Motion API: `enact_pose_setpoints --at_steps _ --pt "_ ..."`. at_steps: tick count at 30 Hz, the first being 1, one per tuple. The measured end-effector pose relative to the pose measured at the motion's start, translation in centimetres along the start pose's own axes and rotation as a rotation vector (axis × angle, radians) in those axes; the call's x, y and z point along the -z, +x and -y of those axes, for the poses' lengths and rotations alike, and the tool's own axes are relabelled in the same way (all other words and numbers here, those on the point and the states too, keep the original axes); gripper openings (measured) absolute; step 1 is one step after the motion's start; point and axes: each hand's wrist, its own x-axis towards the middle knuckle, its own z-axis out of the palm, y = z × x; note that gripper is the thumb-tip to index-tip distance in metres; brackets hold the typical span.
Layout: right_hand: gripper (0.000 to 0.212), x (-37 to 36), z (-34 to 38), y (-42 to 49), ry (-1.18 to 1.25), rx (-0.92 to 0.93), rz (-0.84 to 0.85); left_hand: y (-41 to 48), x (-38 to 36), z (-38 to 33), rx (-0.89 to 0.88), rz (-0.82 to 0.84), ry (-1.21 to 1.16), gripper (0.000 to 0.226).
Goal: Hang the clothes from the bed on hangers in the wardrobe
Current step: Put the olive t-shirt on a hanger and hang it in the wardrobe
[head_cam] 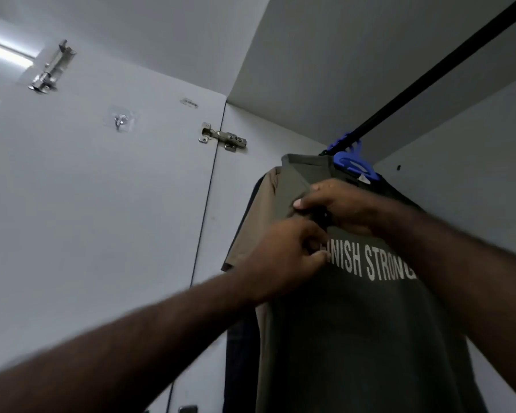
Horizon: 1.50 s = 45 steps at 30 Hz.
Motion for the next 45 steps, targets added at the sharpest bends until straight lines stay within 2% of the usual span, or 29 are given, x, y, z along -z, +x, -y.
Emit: enact_pose_setpoints --at_steps 2,4,6,8,12,17,20,22,25,27,31,35,39,42,45 --pt "0.015 1.2 0.3 -0.6 -0.04 -0.011 -0.102 -1.5 -0.7 0.6 -0.075 -0.249 0.098 0.029" --pt "0.015 2.4 0.5 -1.5 -0.07 -0.033 -0.172 -3.1 -1.4 2.0 -0.04 -0.411 0.194 0.051" --pt "0.019 3.5 0.6 -2.4 -0.104 -0.049 -0.22 -4.4 -2.7 3.1 0.065 -0.382 0.28 0.072" --pt "0.018 4.1 0.7 -3.1 -0.103 -0.049 -0.227 -4.9 -4.0 3.2 0.134 -0.329 0.339 0.08" --pt "0.013 4.6 0.6 -4.2 -0.055 -0.041 -0.191 -3.9 -5.4 2.1 0.092 -0.361 0.393 0.07" --pt "0.018 4.6 0.2 -5.2 -0.063 -0.029 -0.172 -2.5 -6.9 1.7 0.051 -0.294 0.558 0.081" --pt "0.018 4.6 0.5 -5.8 -0.049 -0.004 -0.176 -2.0 -6.6 2.1 0.006 -0.328 0.595 0.057" --pt "0.02 4.7 0.9 -6.5 -0.038 0.013 -0.175 -2.6 -5.7 2.6 0.014 -0.354 0.564 0.034" --pt "0.018 5.2 0.9 -7.6 0.037 0.084 -0.212 -4.3 -4.7 3.6 -0.01 -0.416 0.45 0.015" --pt "0.016 5.5 0.7 -8.1 0.033 0.108 -0.285 -5.4 -4.1 3.7 -0.021 -0.453 0.32 0.014" --pt "0.008 5.4 -1.1 -8.3 0.054 0.064 -0.407 -6.3 -3.9 3.9 0.175 -0.478 -0.143 0.019" --pt "0.004 4.6 -4.0 -7.2 0.021 -0.036 -0.451 -6.5 -3.8 4.3 0.278 -0.453 -0.442 0.025" --pt "0.008 3.9 -6.8 -5.6 0.046 -0.097 -0.513 -6.5 -3.3 4.2 0.397 -0.44 -0.571 0.036" --pt "0.01 3.3 -8.1 -4.5 0.067 -0.136 -0.557 -6.4 -2.9 3.8 0.435 -0.449 -0.62 0.02" --pt "0.011 2.3 -8.9 -3.4 0.042 -0.17 -0.607 -6.2 -3.0 4.0 0.414 -0.435 -0.497 0.013"
